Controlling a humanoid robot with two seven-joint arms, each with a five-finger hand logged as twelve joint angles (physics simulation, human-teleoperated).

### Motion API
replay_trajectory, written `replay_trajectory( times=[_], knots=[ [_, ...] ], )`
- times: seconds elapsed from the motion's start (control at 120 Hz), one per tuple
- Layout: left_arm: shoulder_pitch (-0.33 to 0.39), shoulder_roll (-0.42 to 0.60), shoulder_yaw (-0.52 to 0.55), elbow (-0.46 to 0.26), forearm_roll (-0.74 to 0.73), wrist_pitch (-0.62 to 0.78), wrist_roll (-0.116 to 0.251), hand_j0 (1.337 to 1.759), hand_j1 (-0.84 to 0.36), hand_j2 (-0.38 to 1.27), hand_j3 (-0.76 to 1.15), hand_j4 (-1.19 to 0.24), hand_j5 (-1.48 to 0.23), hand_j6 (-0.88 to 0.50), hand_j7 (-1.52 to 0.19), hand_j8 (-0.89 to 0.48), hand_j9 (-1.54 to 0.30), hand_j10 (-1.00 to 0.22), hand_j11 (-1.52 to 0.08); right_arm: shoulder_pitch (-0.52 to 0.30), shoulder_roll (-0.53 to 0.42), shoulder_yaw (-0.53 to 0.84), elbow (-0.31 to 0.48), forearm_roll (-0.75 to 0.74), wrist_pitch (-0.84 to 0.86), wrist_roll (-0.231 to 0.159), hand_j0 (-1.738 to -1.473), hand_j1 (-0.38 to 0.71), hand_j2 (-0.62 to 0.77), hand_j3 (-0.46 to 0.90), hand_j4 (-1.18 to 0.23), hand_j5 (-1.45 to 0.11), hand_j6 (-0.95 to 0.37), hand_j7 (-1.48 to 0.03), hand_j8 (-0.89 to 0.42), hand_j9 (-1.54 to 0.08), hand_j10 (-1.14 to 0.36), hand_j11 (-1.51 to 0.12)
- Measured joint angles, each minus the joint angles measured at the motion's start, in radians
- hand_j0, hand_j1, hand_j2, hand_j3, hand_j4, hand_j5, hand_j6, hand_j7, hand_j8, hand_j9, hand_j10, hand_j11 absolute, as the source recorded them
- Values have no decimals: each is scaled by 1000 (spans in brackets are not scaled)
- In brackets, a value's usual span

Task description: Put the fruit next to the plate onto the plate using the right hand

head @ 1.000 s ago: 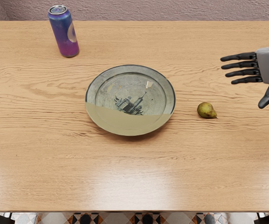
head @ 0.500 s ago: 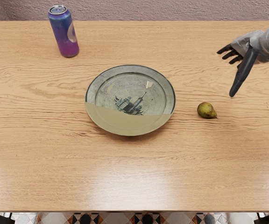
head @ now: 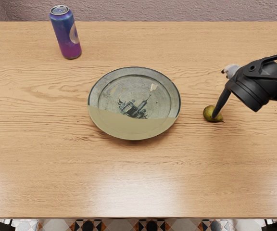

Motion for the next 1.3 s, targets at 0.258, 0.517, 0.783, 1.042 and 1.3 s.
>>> replay_trajectory(
  times=[0.258, 0.517, 0.783, 1.042, 1.3],
  knots=[
    [0, 0, 0, 0, 0, 0, 0, 1658, 349, 0, 0, 0, 0, -1, 0, 0, 0, 0, 0, -134, 44, 55, -69, -21, -10, 0, -1658, -245, -17, 0, -88, -114, -89, -113, -88, -114, -88, -114],
    [0, 0, 0, 0, 0, 0, 0, 1658, 349, 0, 0, 0, 0, -1, 0, 0, 0, 0, 0, -248, 51, 106, -172, -121, -11, 0, -1658, -190, -26, 0, -134, -173, -135, -173, -134, -173, -134, -173],
    [0, 0, 0, 0, 0, 0, 0, 1658, 349, 0, 0, 0, 0, 0, 0, 0, 0, 0, 0, -297, 89, 127, -215, -160, -11, 0, -1658, -120, -38, 0, -192, -249, -193, -249, -192, -249, -192, -249],
    [0, 0, 0, 0, 0, 0, 0, 1658, 349, 0, 0, 0, 0, 0, 0, 0, 0, 0, 0, -312, 129, 105, -228, -178, -11, 0, -1658, -51, -49, 0, -250, -324, -250, -324, -250, -324, -250, -324],
    [0, 0, 0, 0, 0, 0, 0, 1658, 349, 0, 0, 0, 0, -1, 0, 0, 0, 0, 0, -327, 137, 80, -268, -197, -11, 0, -1658, -27, -53, 0, -270, -350, -270, -350, -270, -350, -270, -350]
  ],
)
